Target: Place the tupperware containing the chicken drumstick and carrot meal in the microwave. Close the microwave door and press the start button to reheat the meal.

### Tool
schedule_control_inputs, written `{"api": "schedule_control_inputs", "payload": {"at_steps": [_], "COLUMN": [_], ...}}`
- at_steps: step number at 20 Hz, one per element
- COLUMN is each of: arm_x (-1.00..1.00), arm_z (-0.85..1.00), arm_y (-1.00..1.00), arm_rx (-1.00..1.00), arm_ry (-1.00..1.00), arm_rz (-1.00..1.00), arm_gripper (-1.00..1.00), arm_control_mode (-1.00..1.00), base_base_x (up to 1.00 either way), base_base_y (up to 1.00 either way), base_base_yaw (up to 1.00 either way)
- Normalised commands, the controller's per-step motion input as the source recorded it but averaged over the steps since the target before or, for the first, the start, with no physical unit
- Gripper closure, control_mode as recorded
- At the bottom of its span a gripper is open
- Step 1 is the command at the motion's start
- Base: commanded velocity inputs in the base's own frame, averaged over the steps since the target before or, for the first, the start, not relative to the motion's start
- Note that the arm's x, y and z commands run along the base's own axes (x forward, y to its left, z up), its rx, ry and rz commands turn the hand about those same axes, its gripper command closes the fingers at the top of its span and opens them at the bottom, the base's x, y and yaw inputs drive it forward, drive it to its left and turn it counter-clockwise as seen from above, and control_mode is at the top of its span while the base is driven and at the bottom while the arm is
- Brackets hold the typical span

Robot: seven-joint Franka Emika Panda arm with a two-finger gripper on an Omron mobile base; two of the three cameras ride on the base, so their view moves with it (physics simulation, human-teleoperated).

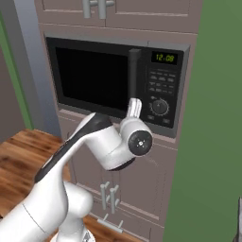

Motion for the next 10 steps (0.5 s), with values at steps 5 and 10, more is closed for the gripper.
{"api": "schedule_control_inputs", "payload": {"at_steps": [5,10], "arm_x": [0.22,0.22], "arm_z": [-0.05,-0.06], "arm_y": [-0.14,-0.19], "arm_rx": [0.00,0.00], "arm_ry": [0.03,0.02], "arm_rz": [-0.04,-0.02], "arm_gripper": [1.00,1.00], "arm_control_mode": [-1.00,-1.00], "base_base_x": [0.00,0.00], "base_base_y": [0.00,0.00], "base_base_yaw": [0.00,0.00]}}
